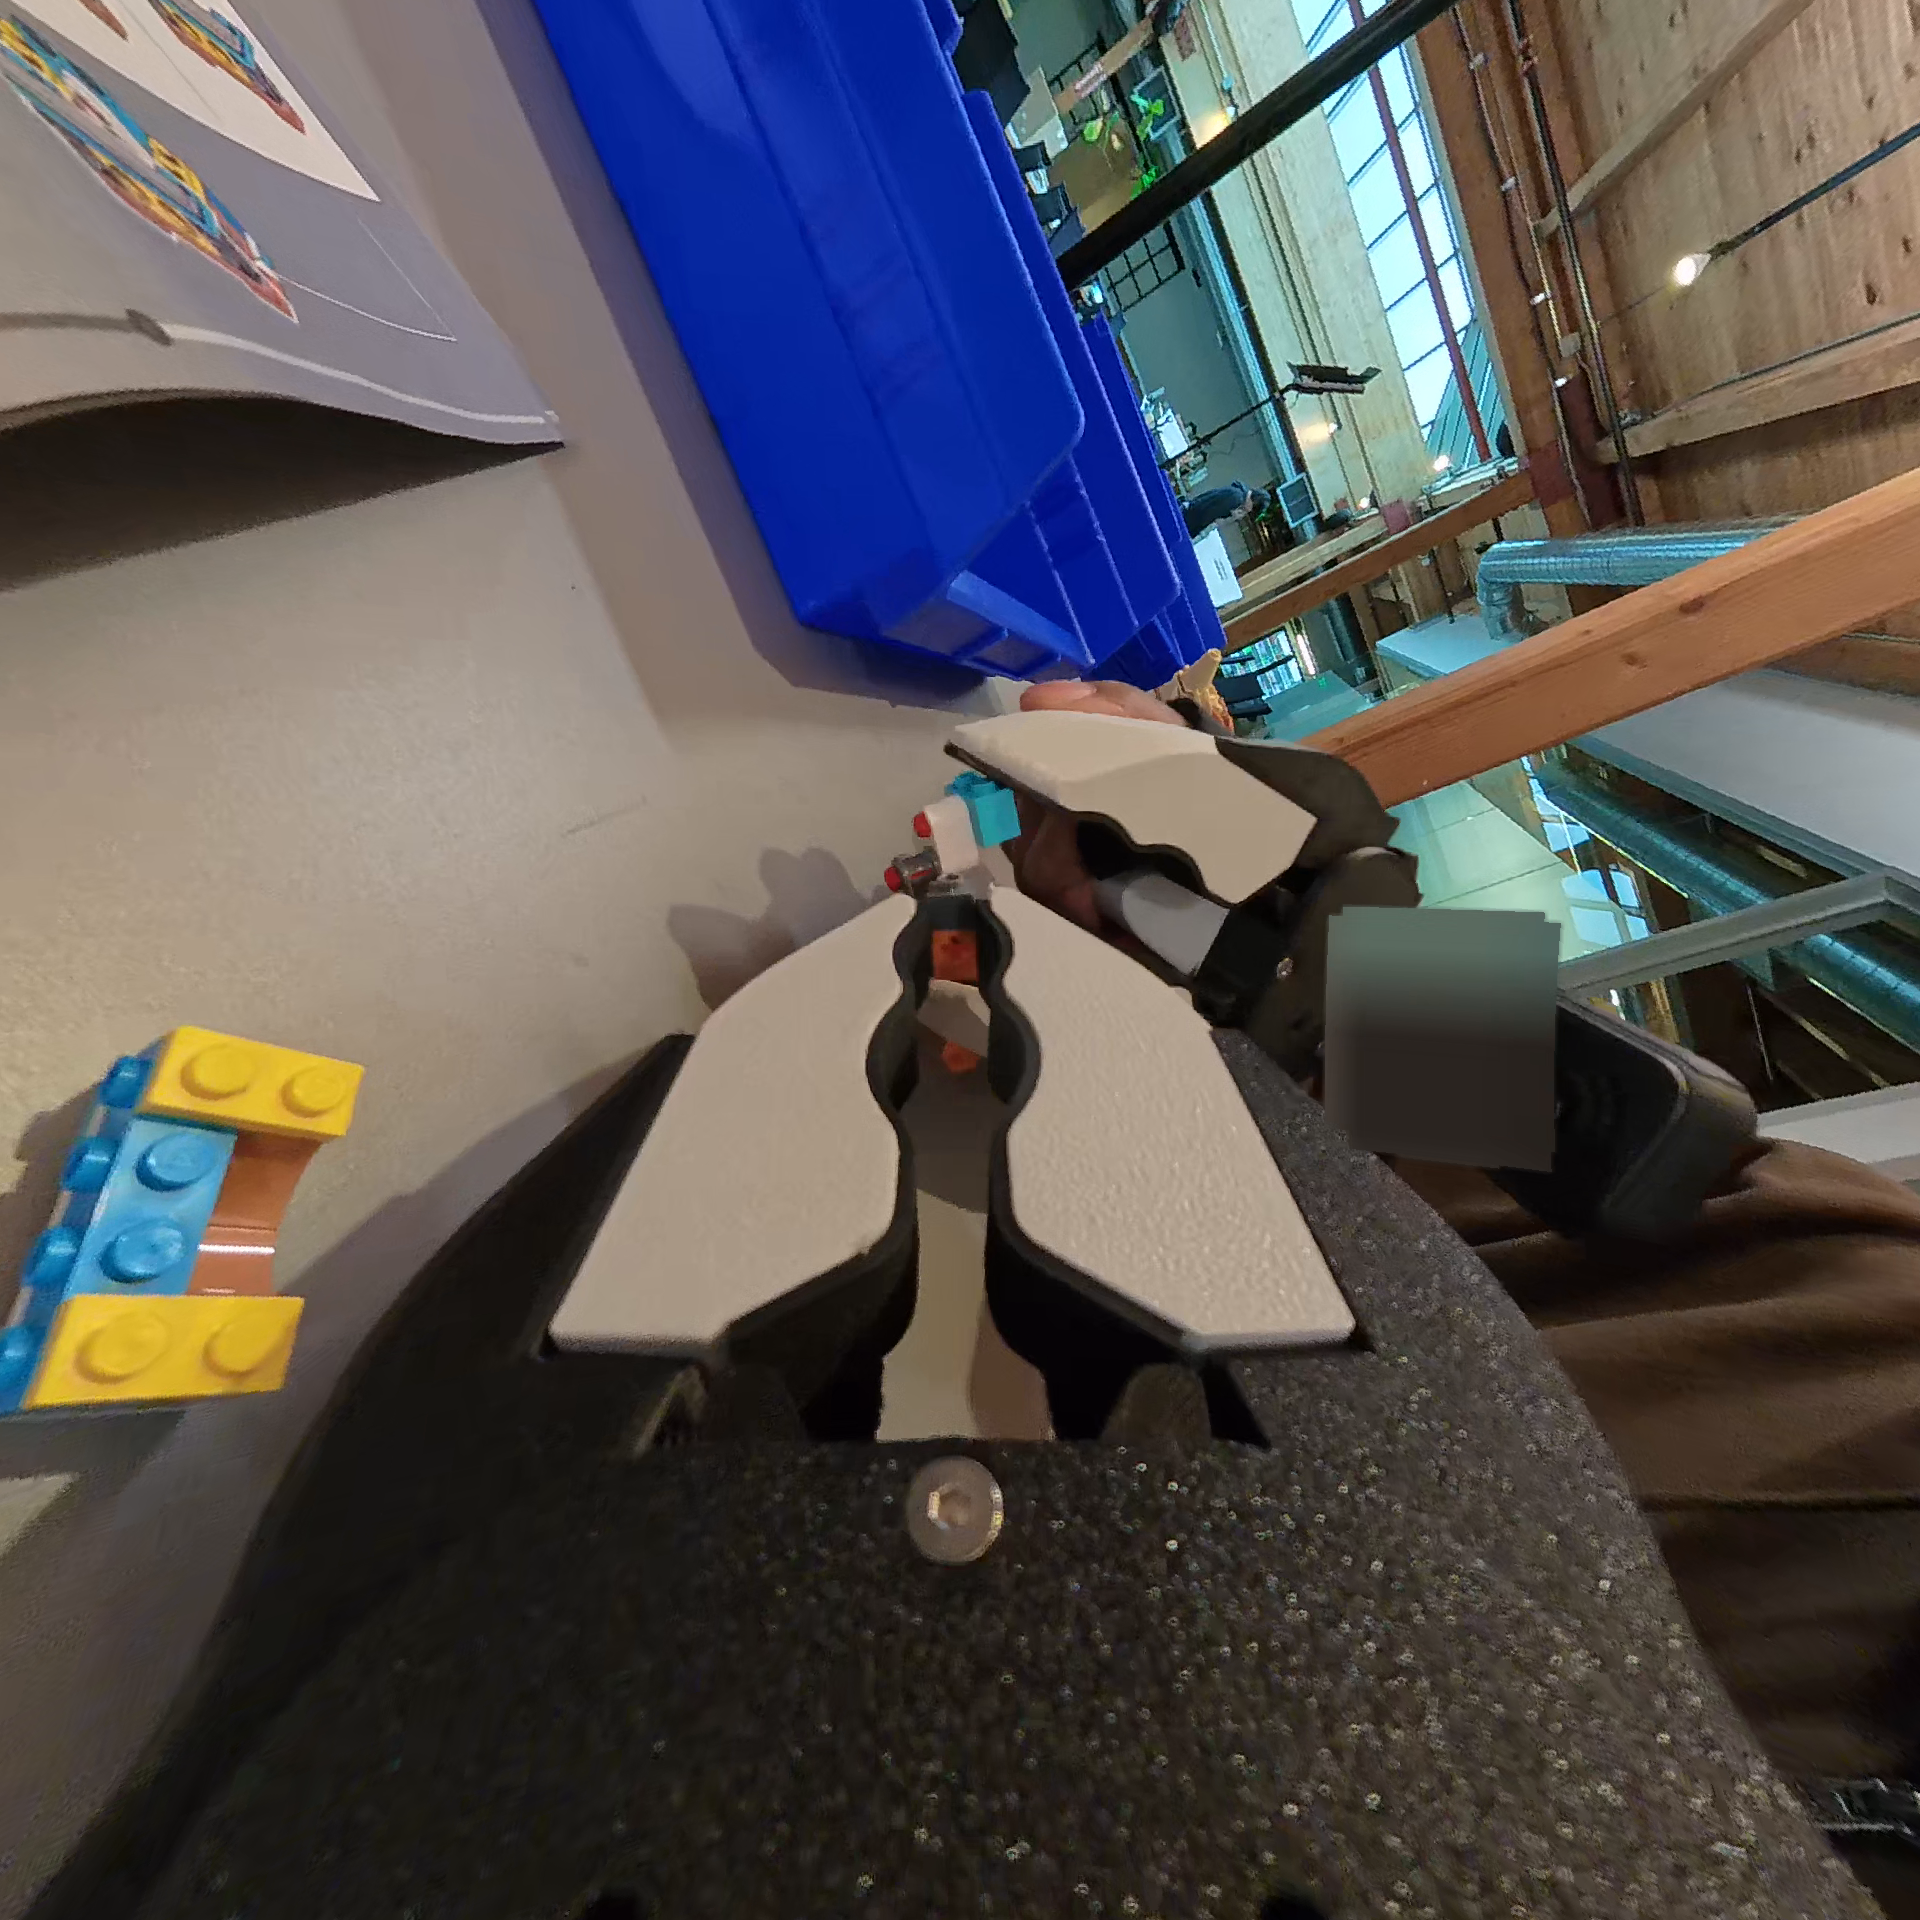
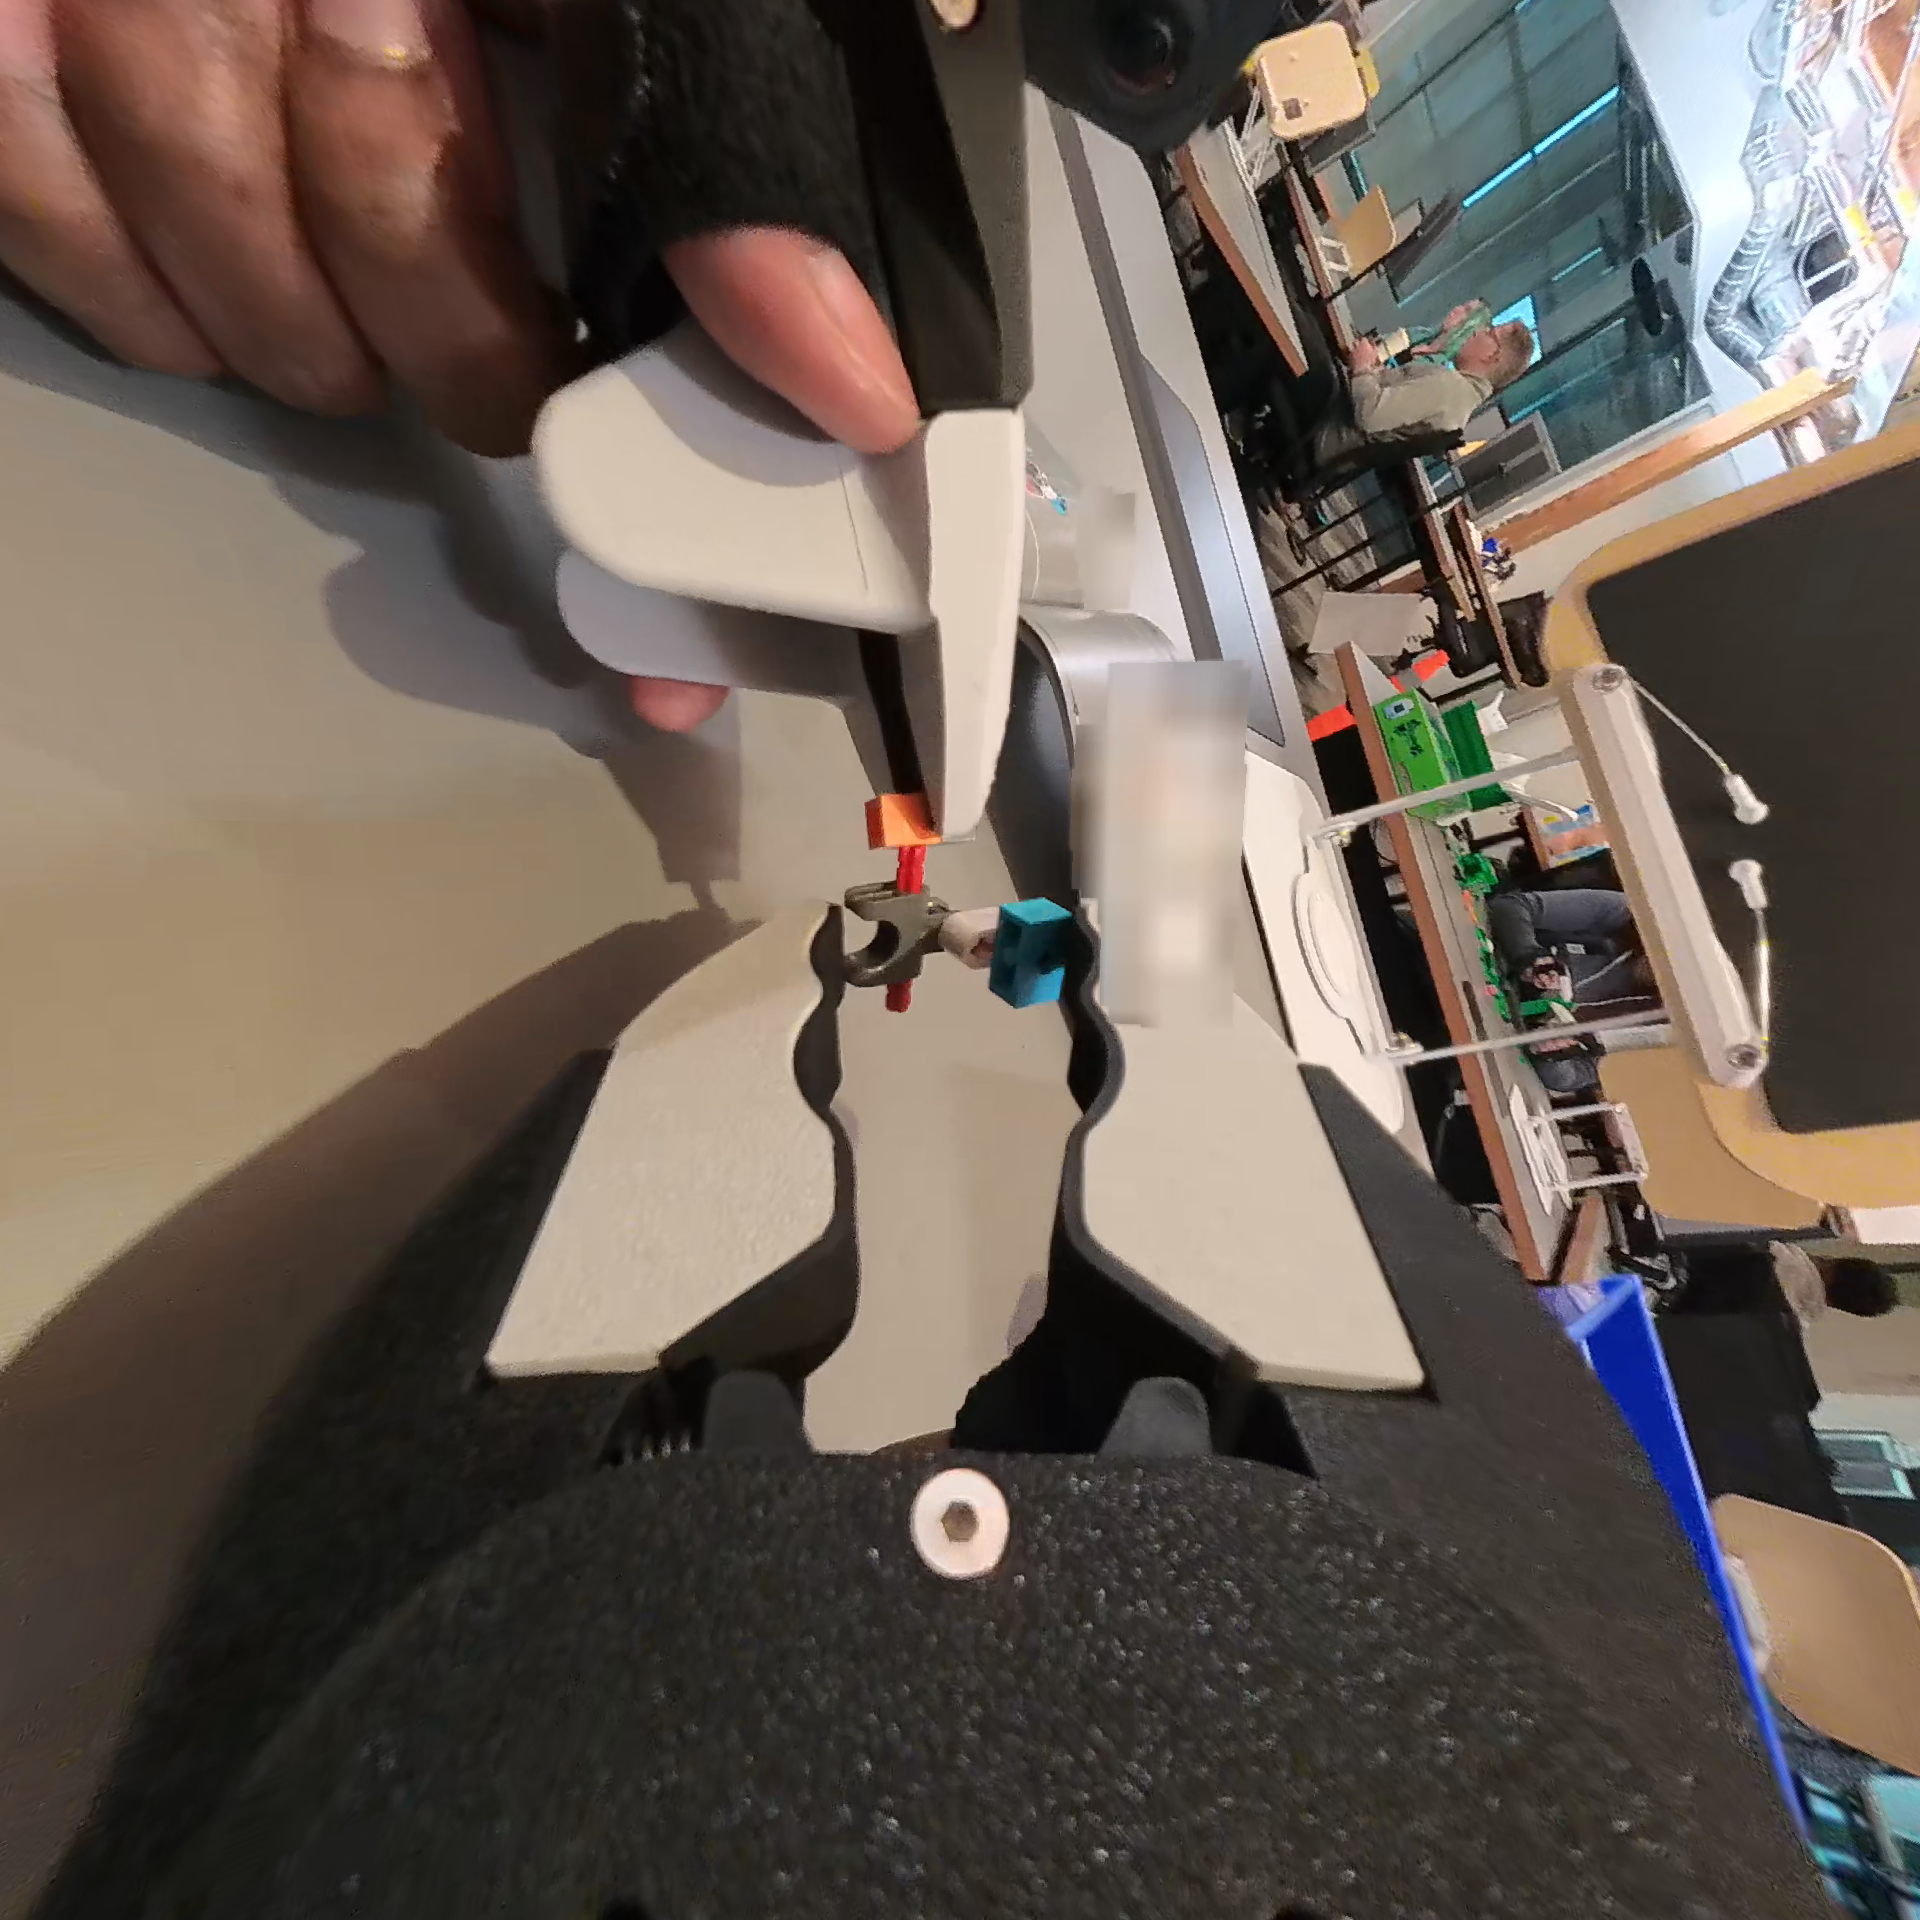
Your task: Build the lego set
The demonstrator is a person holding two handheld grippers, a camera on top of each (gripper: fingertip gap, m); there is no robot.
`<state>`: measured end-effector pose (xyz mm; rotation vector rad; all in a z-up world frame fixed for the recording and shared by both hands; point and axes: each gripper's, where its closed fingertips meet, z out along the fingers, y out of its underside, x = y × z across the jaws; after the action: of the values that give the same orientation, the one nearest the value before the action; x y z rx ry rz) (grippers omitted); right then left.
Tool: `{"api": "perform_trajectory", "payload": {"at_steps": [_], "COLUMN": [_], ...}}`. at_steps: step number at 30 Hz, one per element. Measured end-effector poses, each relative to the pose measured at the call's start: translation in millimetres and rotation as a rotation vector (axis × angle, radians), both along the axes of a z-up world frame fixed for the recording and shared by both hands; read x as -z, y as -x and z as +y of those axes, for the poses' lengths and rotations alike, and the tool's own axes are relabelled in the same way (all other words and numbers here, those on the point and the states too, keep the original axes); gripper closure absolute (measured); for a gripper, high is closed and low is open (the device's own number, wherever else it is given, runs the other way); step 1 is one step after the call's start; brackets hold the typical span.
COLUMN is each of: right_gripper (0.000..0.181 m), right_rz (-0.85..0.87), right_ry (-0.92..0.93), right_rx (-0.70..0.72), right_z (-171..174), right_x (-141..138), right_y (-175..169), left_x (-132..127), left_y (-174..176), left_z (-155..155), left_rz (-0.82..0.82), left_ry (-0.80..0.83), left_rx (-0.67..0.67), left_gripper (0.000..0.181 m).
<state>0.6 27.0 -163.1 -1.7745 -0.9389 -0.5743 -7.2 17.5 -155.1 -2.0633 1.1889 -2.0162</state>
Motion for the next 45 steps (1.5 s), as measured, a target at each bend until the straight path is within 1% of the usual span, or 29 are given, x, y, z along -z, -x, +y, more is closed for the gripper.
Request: {"api": "perform_trajectory", "payload": {"at_steps": [7, 11, 23, 37, 45], "right_gripper": [0.142, 0.142, 0.141, 0.142, 0.142], "right_rz": [-0.071, -0.031, 0.004, 0.017, 0.021], "right_ry": [-0.008, 0.009, -0.006, -0.024, -0.022], "right_rx": [0.046, 0.065, 0.108, 0.116, 0.107], "right_z": [3.2, 4.2, 6.7, 8.1, 8.7], "right_x": [0.2, 1.0, -1.8, -3.9, -2.2], "right_y": [0.5, 0.0, -2.6, -4.1, -2.1], "left_x": [1.7, 1.6, -0.3, -5.0, -3.0], "left_y": [-0.8, -1.1, -2.6, -2.6, -3.0], "left_z": [4.1, 5.5, 4.9, 6.8, 8.8], "left_rz": [0.008, 0.008, -0.002, -0.016, -0.01], "left_ry": [-0.022, -0.016, 0.005, 0.0, -0.015], "left_rx": [-0.05, -0.059, -0.067, -0.079, -0.091], "left_gripper": [0.173, 0.173, 0.17, 0.169, 0.172]}}
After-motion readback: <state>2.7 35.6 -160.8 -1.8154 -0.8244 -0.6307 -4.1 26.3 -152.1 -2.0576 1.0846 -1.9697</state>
